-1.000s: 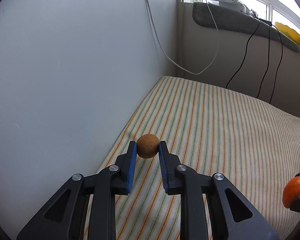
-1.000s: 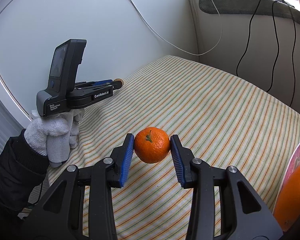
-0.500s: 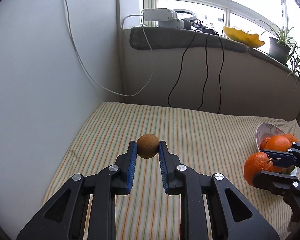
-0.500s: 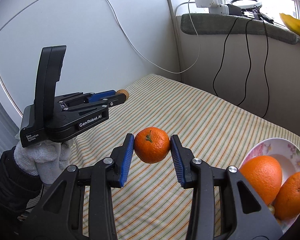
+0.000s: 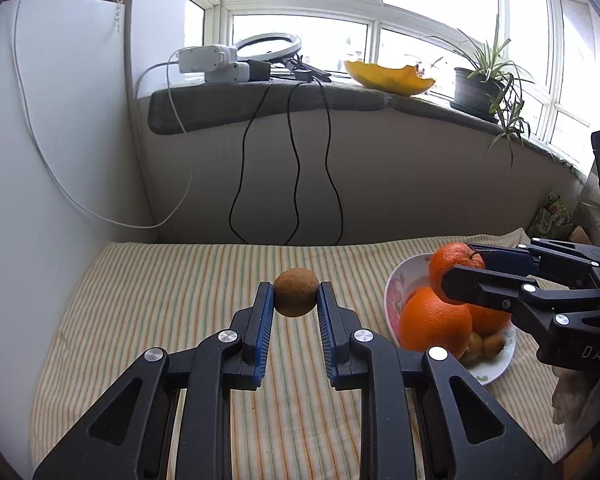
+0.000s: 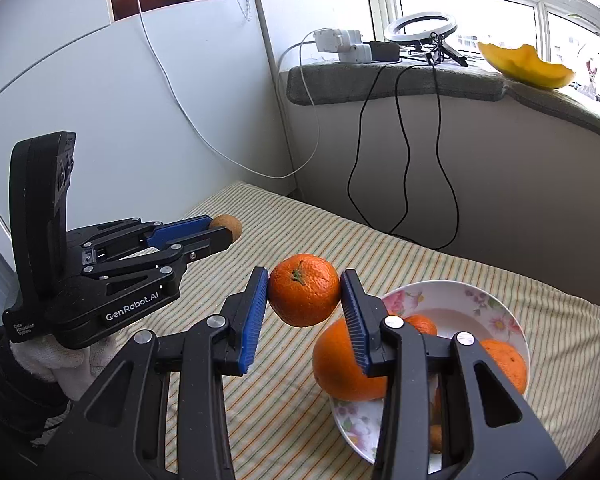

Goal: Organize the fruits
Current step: 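Lift and carry the tangerine with the right tool while the left tool carries the kiwi to the plate, then open both tools to release the tangerine and kiwi onto the plate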

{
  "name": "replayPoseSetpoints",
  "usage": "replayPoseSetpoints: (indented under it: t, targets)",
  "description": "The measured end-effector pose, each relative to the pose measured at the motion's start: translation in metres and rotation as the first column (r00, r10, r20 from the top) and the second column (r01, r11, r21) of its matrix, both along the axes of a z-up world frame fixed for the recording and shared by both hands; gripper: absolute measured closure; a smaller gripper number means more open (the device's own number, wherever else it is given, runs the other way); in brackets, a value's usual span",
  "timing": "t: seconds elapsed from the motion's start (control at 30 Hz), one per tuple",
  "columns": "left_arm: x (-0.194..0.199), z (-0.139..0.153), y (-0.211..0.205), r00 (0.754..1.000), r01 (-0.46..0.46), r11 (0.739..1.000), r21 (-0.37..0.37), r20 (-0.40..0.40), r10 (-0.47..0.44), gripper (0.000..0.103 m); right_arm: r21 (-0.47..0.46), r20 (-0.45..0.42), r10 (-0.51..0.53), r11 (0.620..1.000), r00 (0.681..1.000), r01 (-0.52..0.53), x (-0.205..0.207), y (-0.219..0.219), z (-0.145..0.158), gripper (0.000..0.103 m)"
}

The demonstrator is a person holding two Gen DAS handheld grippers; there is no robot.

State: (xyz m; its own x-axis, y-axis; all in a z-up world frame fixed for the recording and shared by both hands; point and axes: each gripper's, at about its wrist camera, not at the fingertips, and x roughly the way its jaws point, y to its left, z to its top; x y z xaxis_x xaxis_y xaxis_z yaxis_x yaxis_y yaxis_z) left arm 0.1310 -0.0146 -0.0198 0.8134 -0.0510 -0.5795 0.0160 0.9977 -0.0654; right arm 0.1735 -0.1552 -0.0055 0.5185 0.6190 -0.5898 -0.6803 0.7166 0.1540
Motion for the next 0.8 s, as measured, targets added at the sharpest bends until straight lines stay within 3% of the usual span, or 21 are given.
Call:
replayPoseSetpoints:
  t: [0.17,0.37,0.73,0.77,0.8]
  targets:
    - [0.002,0.004,-0.035,0.996,0.094,0.995,-0.019,0.005,-0.093,0.083,-0.026,0.008,-0.088,0.996,0.996,0.088,0.016,-0.034,0.004,0.064]
    - [0.003,0.004,-0.075,0.980,0.199,0.979,-0.035,0.002,-0.199,0.082,-0.038,-0.042,-0.163,0.986,0.986,0.161,0.037,-0.067,-0.005,0.064]
    - [0.005,-0.002,-0.117,0.959,0.281,0.959,-0.019,-0.025,-0.282,0.081,-0.046,-0.073,-0.182,0.983,0.981,0.179,0.047,-0.080,-0.020,0.064]
    - [0.005,-0.002,-0.118,0.959,0.281,0.960,-0.013,-0.026,-0.282,0.079,-0.042,-0.073,-0.184,0.983,0.980,0.181,0.047,-0.081,-0.020,0.064]
    - [0.004,-0.002,-0.119,0.960,0.280,0.960,-0.008,-0.025,-0.281,0.070,-0.038,-0.073,-0.185,0.982,0.980,0.183,0.048,-0.082,-0.020,0.064]
